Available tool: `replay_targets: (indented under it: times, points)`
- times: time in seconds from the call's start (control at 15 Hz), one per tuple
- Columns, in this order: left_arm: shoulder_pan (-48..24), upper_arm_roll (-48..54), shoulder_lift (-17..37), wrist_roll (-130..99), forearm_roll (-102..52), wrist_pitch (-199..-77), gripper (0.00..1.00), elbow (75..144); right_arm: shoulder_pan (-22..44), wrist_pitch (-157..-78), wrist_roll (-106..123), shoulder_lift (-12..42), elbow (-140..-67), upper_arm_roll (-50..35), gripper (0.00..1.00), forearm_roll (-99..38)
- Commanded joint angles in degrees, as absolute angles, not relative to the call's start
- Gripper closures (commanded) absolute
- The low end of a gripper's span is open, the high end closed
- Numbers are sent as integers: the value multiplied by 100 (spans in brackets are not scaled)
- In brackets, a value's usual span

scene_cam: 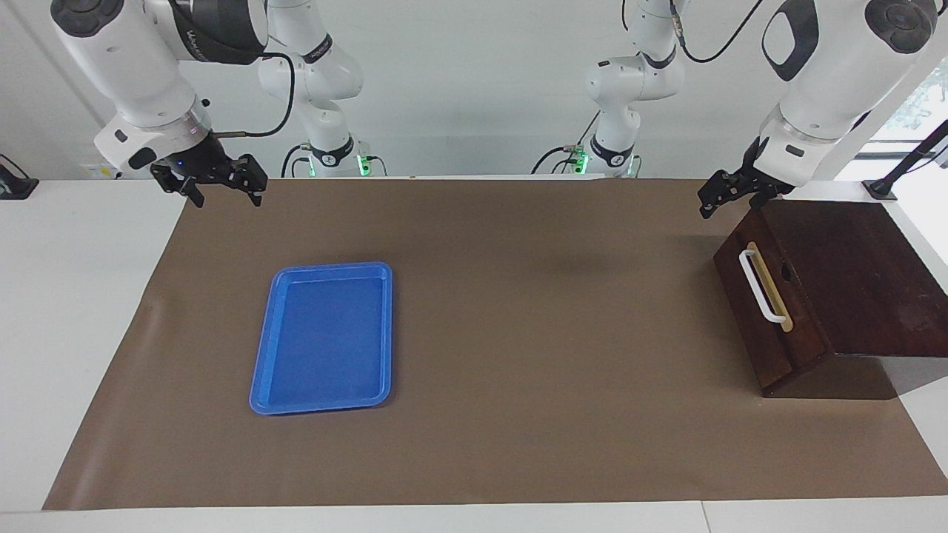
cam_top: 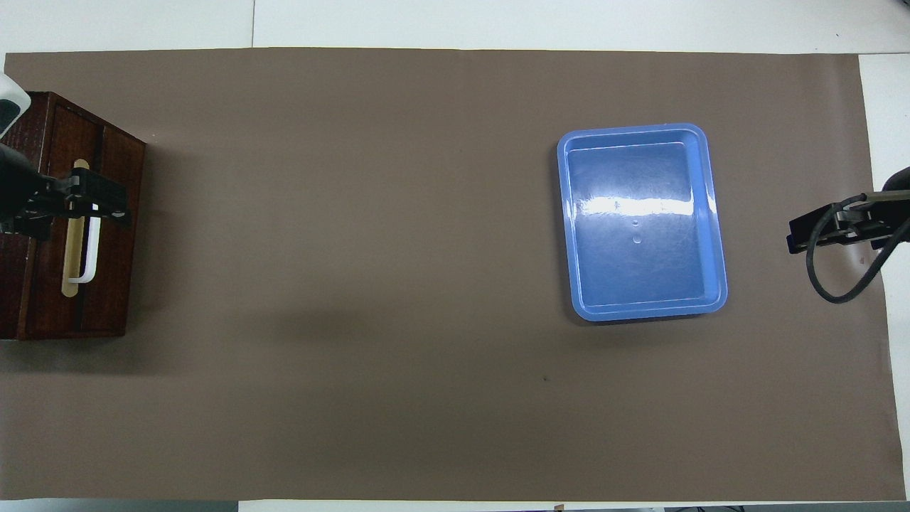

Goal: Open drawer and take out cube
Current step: 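Move the left gripper to the white drawer handle, then pull the drawer open by its handle with the left gripper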

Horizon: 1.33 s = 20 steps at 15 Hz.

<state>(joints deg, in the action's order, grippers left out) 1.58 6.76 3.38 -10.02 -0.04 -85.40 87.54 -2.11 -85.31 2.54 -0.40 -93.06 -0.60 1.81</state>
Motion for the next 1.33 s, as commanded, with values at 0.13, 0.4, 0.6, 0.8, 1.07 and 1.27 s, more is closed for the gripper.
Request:
replay_targets:
  times: [0.13,0.4,0.6,0.8,1.07,1.27]
  points:
    - [79,624,115,-958,-53,-8858,0,9175,-272,-8525,281,-106,-9308,-141,0,159]
    - [-52,650,-167,-792,692,-10202,0,10307,-264,-8762,264,-114,-9308,-149,0,123]
    - [-211,650,-88,-721,1527,-10677,0,10669,-272,-8868,264,-114,-9308,-149,0,123]
    - [-272,650,131,-756,2029,-11011,0,10748,-290,-8947,316,-106,-9290,-149,0,114]
    - [43,642,658,-730,2750,-12206,0,11127,-264,-9009,282,-167,-9290,-149,0,-130]
    - [237,642,747,-721,2821,-12427,0,11162,-264,-9018,264,-176,-9290,-149,0,-246]
